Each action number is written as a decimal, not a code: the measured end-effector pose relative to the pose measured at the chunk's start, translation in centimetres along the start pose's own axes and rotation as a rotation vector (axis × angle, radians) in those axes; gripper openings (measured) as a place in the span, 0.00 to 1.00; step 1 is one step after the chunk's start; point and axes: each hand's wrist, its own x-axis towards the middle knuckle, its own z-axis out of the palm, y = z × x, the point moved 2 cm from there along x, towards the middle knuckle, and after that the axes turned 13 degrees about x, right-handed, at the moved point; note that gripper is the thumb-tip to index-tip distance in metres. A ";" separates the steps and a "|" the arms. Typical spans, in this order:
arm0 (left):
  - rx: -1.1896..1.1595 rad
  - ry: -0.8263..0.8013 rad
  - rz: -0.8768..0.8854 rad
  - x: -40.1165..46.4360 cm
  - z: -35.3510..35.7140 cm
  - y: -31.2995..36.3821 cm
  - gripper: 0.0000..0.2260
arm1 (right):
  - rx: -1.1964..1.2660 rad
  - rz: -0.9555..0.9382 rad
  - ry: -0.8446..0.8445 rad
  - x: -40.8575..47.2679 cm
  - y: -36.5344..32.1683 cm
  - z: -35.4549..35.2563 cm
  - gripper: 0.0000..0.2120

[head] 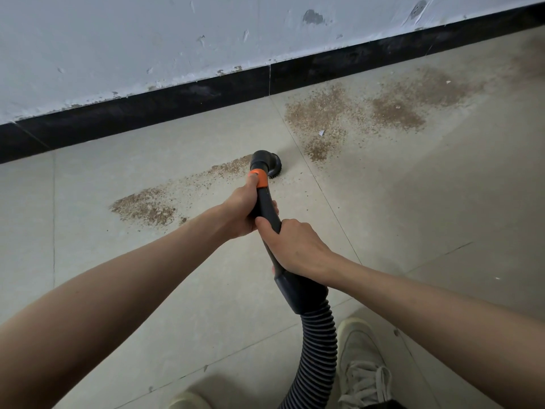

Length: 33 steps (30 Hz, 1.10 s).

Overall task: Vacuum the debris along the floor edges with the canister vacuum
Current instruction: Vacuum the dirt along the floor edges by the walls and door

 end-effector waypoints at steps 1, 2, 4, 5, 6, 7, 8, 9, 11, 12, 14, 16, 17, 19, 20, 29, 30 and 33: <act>0.004 -0.003 -0.002 0.0 0.0 -0.1 0.21 | 0.008 0.002 -0.002 -0.1 0.1 0.1 0.25; 0.005 -0.005 -0.003 0.0 -0.1 -0.2 0.21 | 0.013 0.004 -0.002 -0.2 0.2 0.1 0.25; 0.009 -0.013 -0.004 -0.1 -0.1 -0.2 0.21 | 0.015 0.006 0.002 -0.2 0.2 0.2 0.25; 0.012 -0.020 -0.003 -0.1 -0.1 -0.2 0.21 | 0.013 0.005 0.003 -0.2 0.1 0.2 0.25; 0.022 -0.027 -0.001 -0.2 -0.1 -0.2 0.21 | 0.013 0.006 0.003 -0.2 0.1 0.2 0.25; 0.033 -0.033 -0.001 -0.2 0.0 -0.2 0.21 | 0.015 0.008 0.003 -0.3 0.2 0.2 0.25; 0.043 -0.036 -0.001 -0.2 0.1 -0.2 0.21 | 0.017 0.012 0.002 -0.3 0.3 0.2 0.25; 0.049 -0.037 0.000 -0.3 0.2 -0.2 0.21 | 0.021 0.017 0.005 -0.3 0.4 0.1 0.25; 0.061 -0.032 0.014 -0.3 0.6 0.1 0.21 | 0.036 0.016 0.019 -0.2 0.6 0.0 0.26; 0.065 -0.022 0.025 -0.3 0.7 0.4 0.21 | 0.042 0.009 0.026 -0.1 0.6 -0.1 0.26; 0.078 0.002 0.052 -0.2 0.9 1.1 0.20 | 0.056 -0.005 0.040 0.4 0.5 -0.4 0.25; 0.097 0.023 0.065 0.1 1.1 1.7 0.20 | 0.073 -0.011 0.050 1.0 0.4 -0.6 0.26; 0.105 0.031 0.066 0.2 1.2 1.9 0.20 | 0.083 -0.013 0.054 1.2 0.4 -0.7 0.26; 0.119 0.050 0.065 0.7 1.4 2.1 0.20 | 0.099 -0.012 0.054 1.7 0.6 -0.8 0.26; 0.126 0.057 0.062 0.9 1.5 2.1 0.21 | 0.107 -0.011 0.049 1.9 0.8 -0.9 0.26; 0.185 0.018 0.042 1.5 1.9 0.8 0.20 | 0.143 0.031 0.077 0.9 1.9 -0.2 0.25; 0.198 -0.001 0.027 1.4 1.9 0.3 0.20 | 0.147 0.037 0.091 0.4 2.2 0.1 0.25; 0.252 -0.074 -0.005 0.9 2.4 -0.7 0.21 | 0.198 0.052 0.118 -1.2 3.1 1.0 0.24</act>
